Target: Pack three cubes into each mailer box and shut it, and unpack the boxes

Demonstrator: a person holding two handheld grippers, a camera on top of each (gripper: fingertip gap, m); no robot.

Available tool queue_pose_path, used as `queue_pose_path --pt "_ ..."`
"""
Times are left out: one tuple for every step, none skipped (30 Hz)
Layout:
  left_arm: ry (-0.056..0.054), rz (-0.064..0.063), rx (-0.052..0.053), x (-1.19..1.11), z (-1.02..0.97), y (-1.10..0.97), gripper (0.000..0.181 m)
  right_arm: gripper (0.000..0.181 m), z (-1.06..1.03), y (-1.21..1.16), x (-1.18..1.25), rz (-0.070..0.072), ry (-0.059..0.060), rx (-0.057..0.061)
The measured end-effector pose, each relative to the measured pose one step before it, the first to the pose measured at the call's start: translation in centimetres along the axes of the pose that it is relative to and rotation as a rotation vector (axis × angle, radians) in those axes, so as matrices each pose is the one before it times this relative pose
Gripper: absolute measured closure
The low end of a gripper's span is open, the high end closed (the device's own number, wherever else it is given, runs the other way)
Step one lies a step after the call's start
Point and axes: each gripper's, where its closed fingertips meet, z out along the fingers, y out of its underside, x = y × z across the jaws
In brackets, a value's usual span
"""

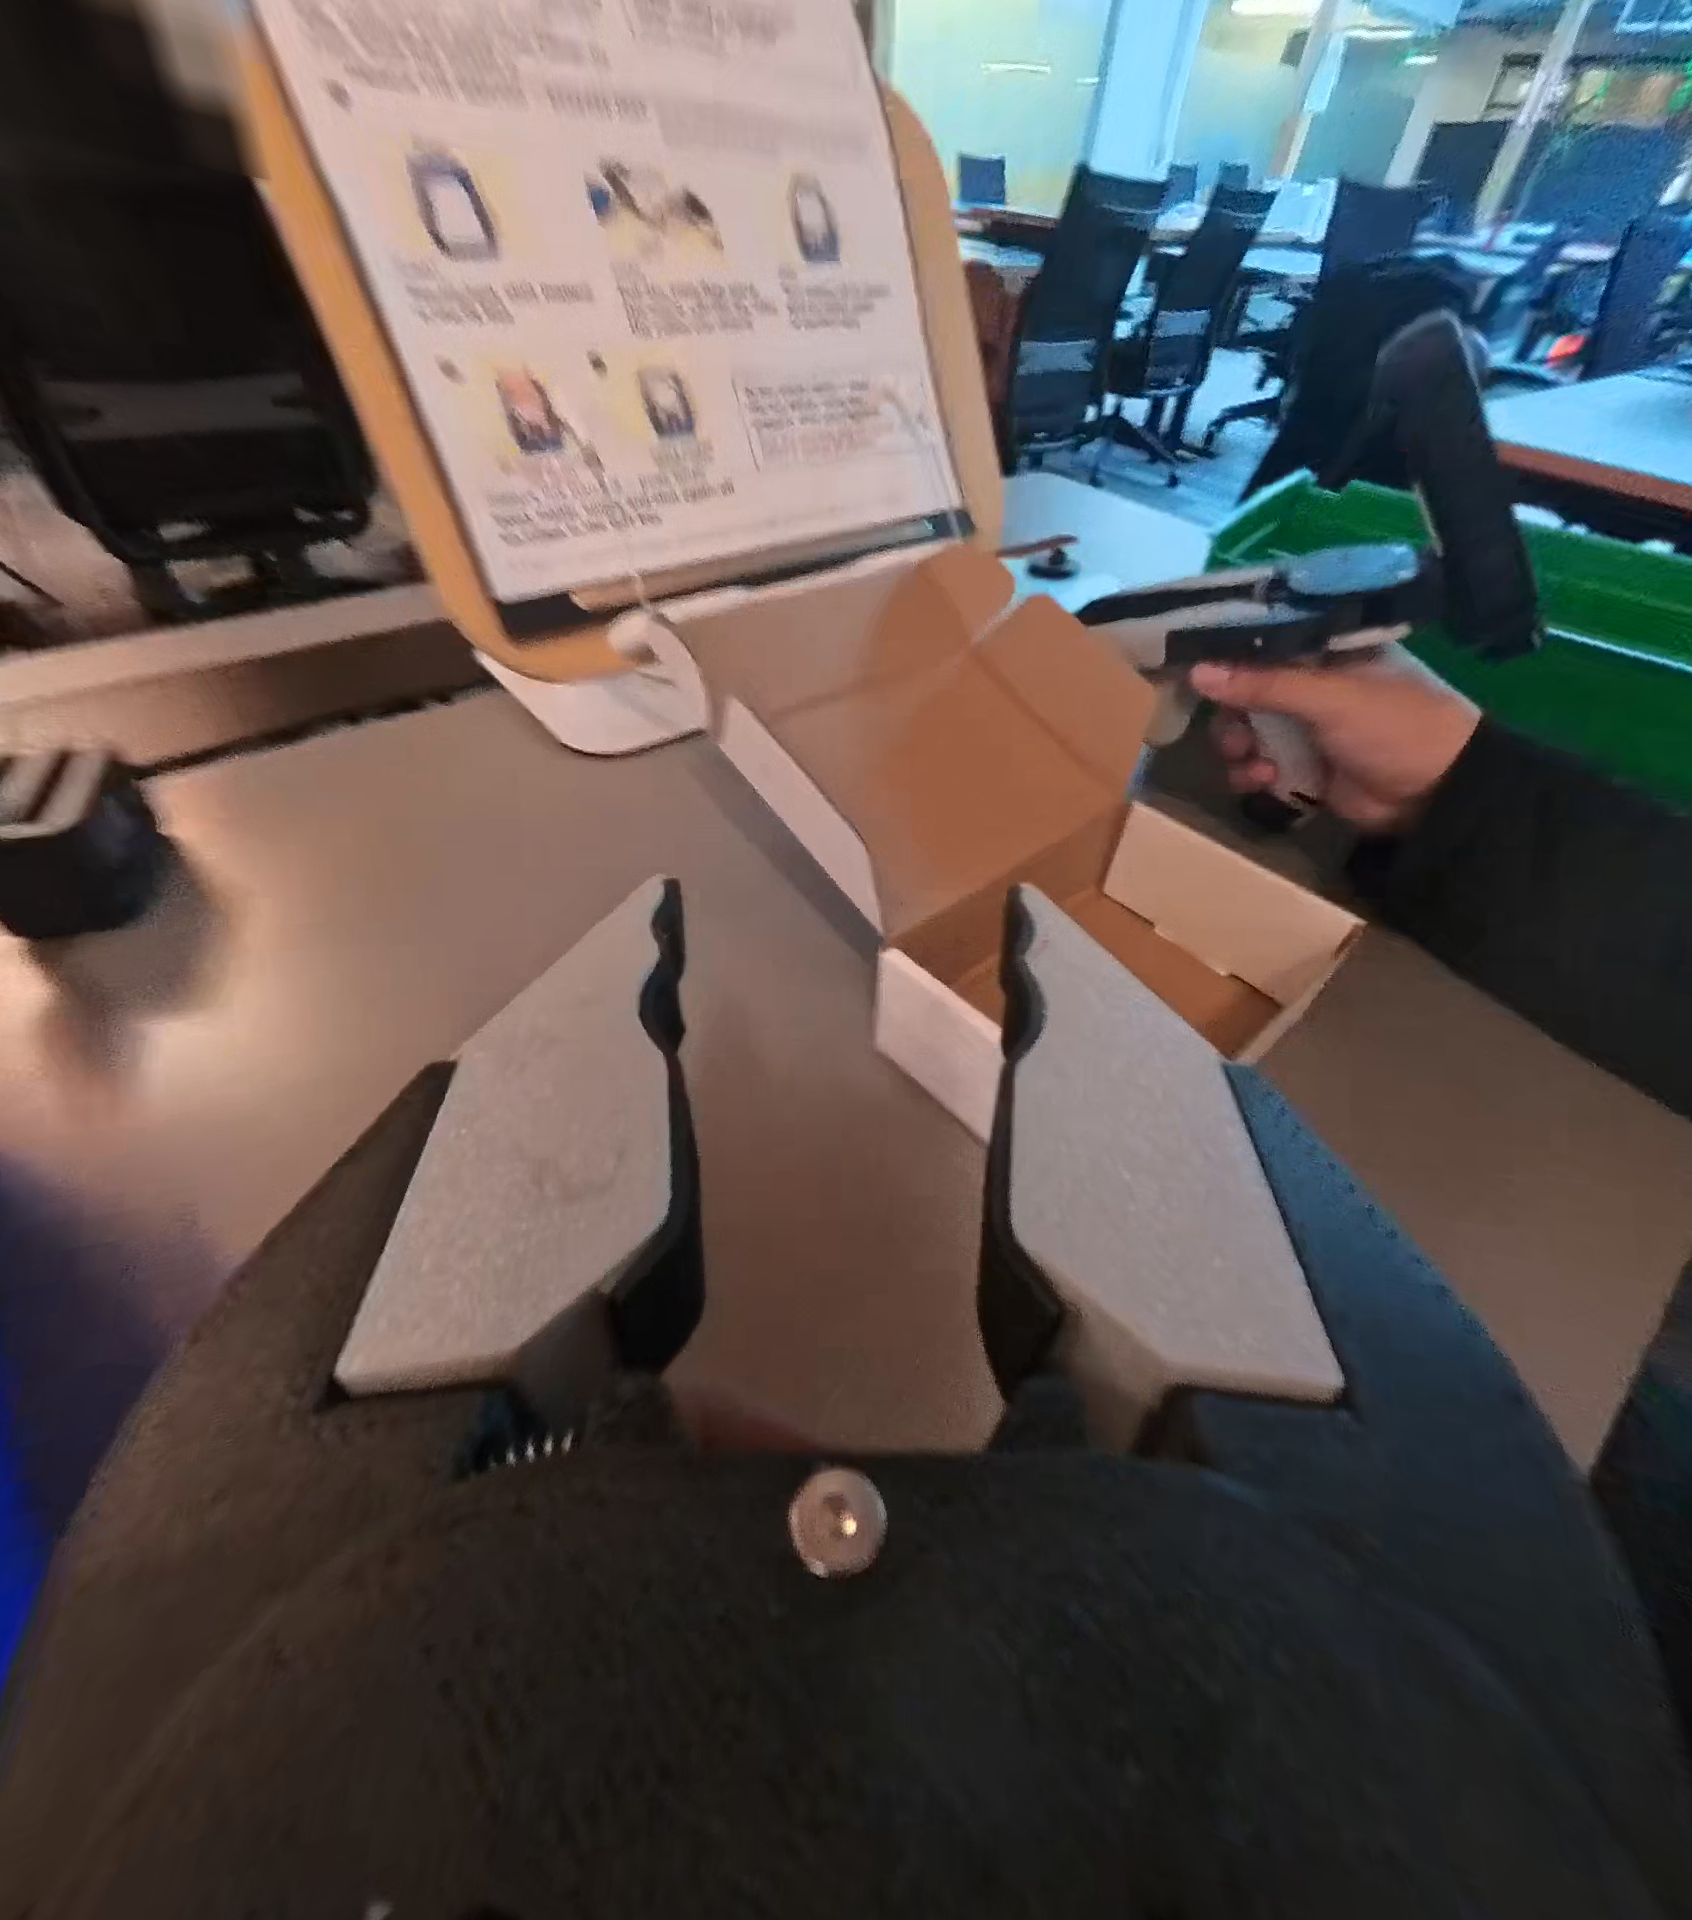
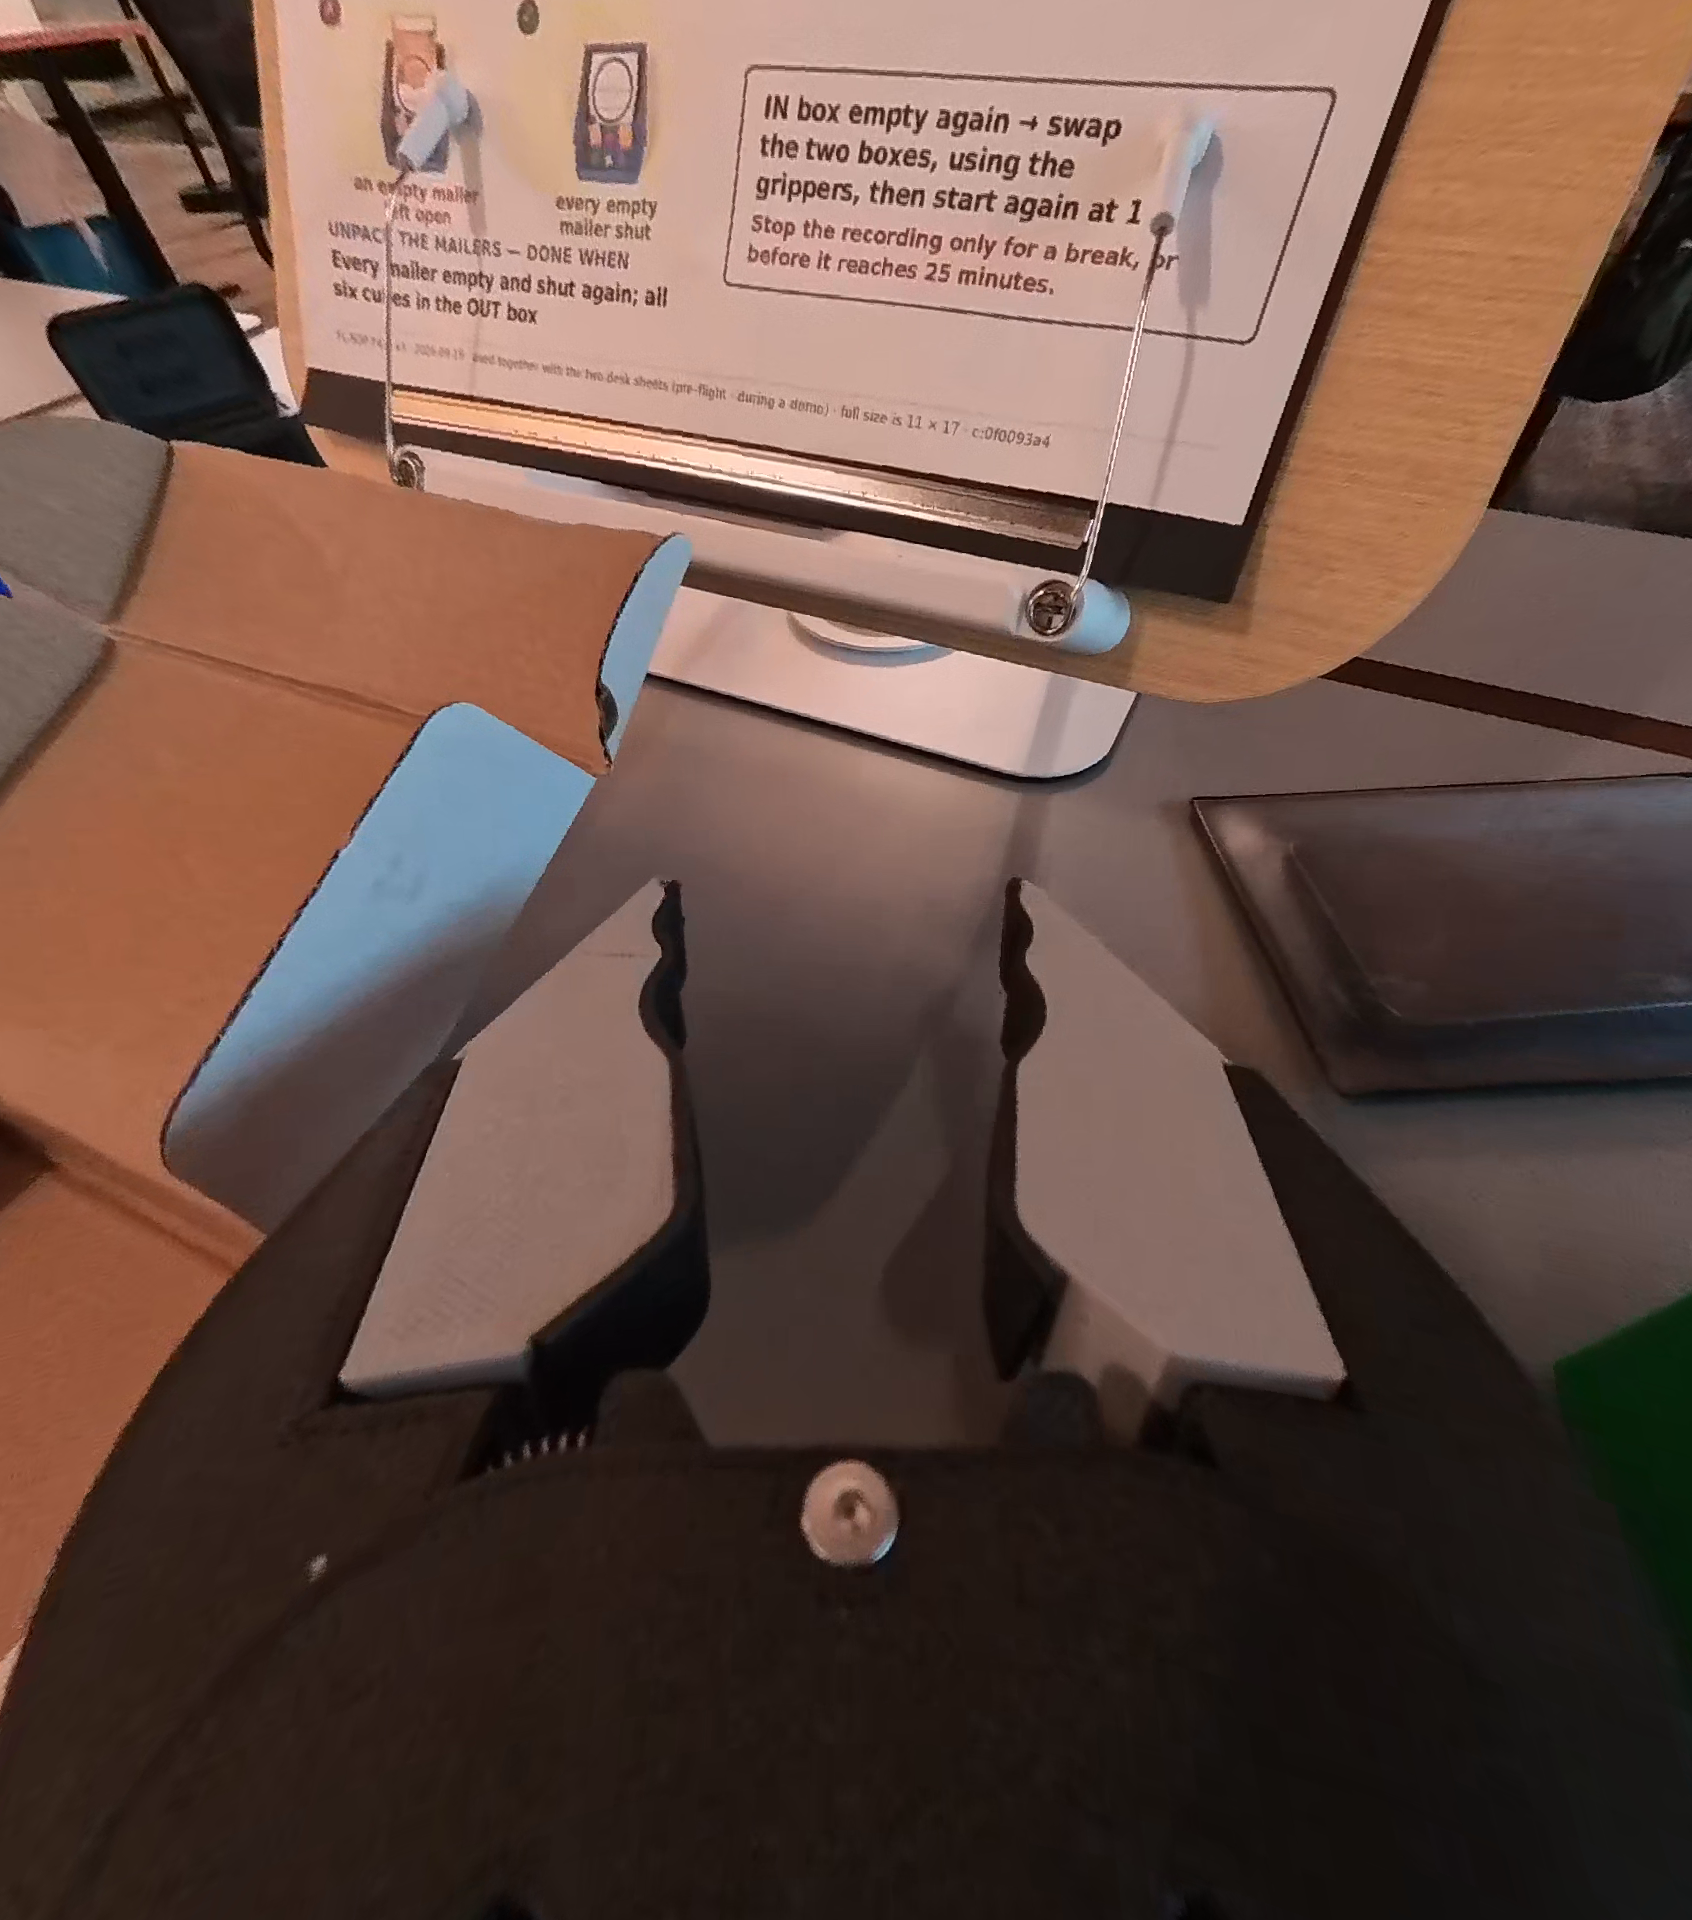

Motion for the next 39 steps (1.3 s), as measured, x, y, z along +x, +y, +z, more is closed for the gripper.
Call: queue_pose_path --pt "-0.0355 0.0163 -0.0051 -1.069 -1.377 -1.109 0.121 0.122 -0.034 -0.070 -0.013 0.0028 -0.0026 0.0033" --pt "-0.0428 0.0179 -0.0148 -1.519 -1.345 -0.922 0.120 0.122 -0.043 -0.063 -0.033 0.0042 -0.0039 0.0020" --pt "-0.0508 0.0203 -0.0292 -1.974 -1.255 -0.545 0.119 0.123 -0.031 -0.067 -0.042 0.0044 -0.0047 0.0019" --pt "-0.0540 0.0176 -0.0516 -2.359 -1.067 0.075 0.117 0.123 -0.033 -0.054 -0.036 0.0041 -0.0038 0.0018" --pt "-0.0506 0.0089 -0.0728 -2.607 -0.801 0.750 0.115 0.123 -0.017 -0.022 -0.021 0.0036 -0.0028 0.0013" --pt "-0.0570 -0.0013 -0.0837 -2.893 -0.506 1.249 0.115 0.123 -0.004 0.011 -0.029 0.0031 -0.0031 -0.0002" --pt "-0.0662 -0.0171 -0.0763 -3.115 -0.173 1.411 0.115 0.123 0.036 0.067 -0.070 0.0028 -0.0045 -0.0032" --pt "-0.0659 -0.0254 -0.0775 -3.054 0.154 1.555 0.116 0.123 0.054 0.105 -0.083 0.0024 -0.0049 -0.0053" --pt "-0.0514 -0.0274 -0.0772 -2.661 0.460 1.562 0.116 0.124 0.069 0.078 -0.087 0.0010 -0.0040 -0.0041" --pt "-0.0317 -0.0256 -0.0727 -2.079 0.664 1.498 0.116 0.124 0.065 0.083 -0.089 -0.0011 -0.0026 -0.0032" --pt "-0.0183 -0.0217 -0.0714 -1.560 0.753 1.427 0.115 0.124 0.067 0.102 -0.089 -0.0029 -0.0023 -0.0049" --pt "-0.0181 -0.0171 -0.0660 -1.305 0.774 1.270 0.115 0.124 0.069 0.137 -0.109 -0.0039 -0.0031 -0.0071" --pt "-0.0337 -0.0126 -0.0579 -1.308 0.760 1.082 0.115 0.123 0.069 0.147 -0.129 -0.0043 -0.0039 -0.0079" --pt "-0.0302 -0.0092 -0.0526 -1.040 0.761 0.954 0.114 0.123 0.069 0.137 -0.105 -0.0041 -0.0029 -0.0072" --pt "-0.0063 -0.0040 -0.0492 -0.503 0.772 0.848 0.114 0.123 0.056 0.104 -0.075 -0.0035 -0.0014 -0.0049" --pt "0.0018 -0.0080 -0.0453 -0.268 0.726 0.693 0.114 0.123 0.033 0.057 -0.031 -0.0022 -0.0002 -0.0022" --pt "0.0042 -0.0076 -0.0433 -0.151 0.637 0.584 0.113 0.123 0.015 0.033 0.000 -0.0003 0.0000 -0.0006" --pt "0.0001 0.0002 -0.0422 -0.123 0.567 0.512 0.112 0.123 0.011 0.009 0.018 0.0009 -0.0003 -0.0004" --pt "-0.0062 0.0091 -0.0422 -0.165 0.501 0.470 0.112 0.123 0.002 0.008 0.041 0.0017 -0.0001 -0.0002" --pt "-0.0127 0.0162 -0.0433 -0.238 0.458 0.487 0.112 0.123 0.008 0.002 0.039 0.0024 -0.0006 0.0001" --pt "-0.0018 0.0235 -0.0412 -0.026 0.439 0.451 0.114 0.123 0.000 0.001 0.019 0.0023 -0.0020 -0.0004" --pt "0.0109 0.0219 -0.0375 0.196 0.410 0.442 0.115 0.124 -0.004 -0.016 0.005 0.0015 -0.0024 -0.0006" --pt "0.0154 0.0174 -0.0416 0.235 0.423 0.494 0.115 0.124 -0.018 -0.045 0.004 0.0004 -0.0018 0.0006" --pt "0.0150 0.0137 -0.0441 0.172 0.437 0.539 0.116 0.125 -0.040 -0.073 0.007 0.0000 -0.0010 0.0020" --pt "0.0043 0.0183 -0.0500 -0.019 0.390 0.576 0.121 0.125 -0.046 -0.079 -0.003 0.0002 -0.0012 0.0028" --pt "-0.0227 0.0197 -0.0352 -0.335 0.166 0.295 0.127 0.126 -0.063 -0.097 -0.021 0.0005 -0.0018 0.0031" --pt "-0.0140 0.0210 -0.0129 -0.084 0.057 0.065 0.128 0.126 -0.057 -0.072 -0.003 0.0004 -0.0013 0.0025" --pt "-0.0149 0.0213 -0.0099 -0.040 0.091 0.021 0.128 0.127 -0.042 -0.068 0.023 -0.0001 0.0001 0.0016" --pt "-0.0126 0.0196 0.0030 -0.008 0.057 -0.175 0.134 0.127 -0.040 -0.052 0.033 0.0000 0.0005 0.0020" --pt "-0.0061 0.0315 0.0026 0.042 0.008 -0.102 0.134 0.128 -0.044 -0.060 0.009 0.0012 -0.0008 0.0028" --pt "-0.0072 0.0255 0.0046 -0.008 -0.046 -0.078 0.134 0.128 -0.005 -0.020 -0.019 0.0026 -0.0028 0.0017" --pt "-0.0046 0.0196 0.0118 0.051 -0.107 -0.153 0.134 0.128 0.016 0.029 -0.056 0.0023 -0.0047 -0.0013" --pt "-0.0099 0.0156 0.0190 -0.054 -0.263 -0.217 0.136 0.129 0.044 0.062 -0.109 0.0007 -0.0057 -0.0039" --pt "-0.0191 0.0065 0.0250 -0.264 -0.448 -0.346 0.136 0.129 0.046 0.075 -0.135 -0.0007 -0.0062 -0.0040" --pt "-0.0249 -0.0035 0.0361 -0.449 -0.662 -0.541 0.136 0.130 0.023 0.047 -0.162 -0.0018 -0.0070 -0.0025" --pt "-0.0398 -0.0059 0.0491 -0.732 -0.918 -0.760 0.136 0.132 -0.001 0.006 -0.196 -0.0028 -0.0084 -0.0007" --pt "-0.0752 -0.0070 0.0556 -1.317 -1.200 -0.899 0.136 0.135 -0.032 -0.012 -0.236 -0.0030 -0.0113 0.0000" --pt "-0.0974 -0.0072 0.0632 -1.673 -1.441 -1.072 0.136 0.138 -0.027 0.006 -0.275 -0.0001 -0.0147 -0.0010" --pt "-0.0959 -0.0079 0.0738 -1.681 -1.576 -1.319 0.136 0.138 -0.010 0.014 -0.257 0.0046 -0.0158 -0.0019"
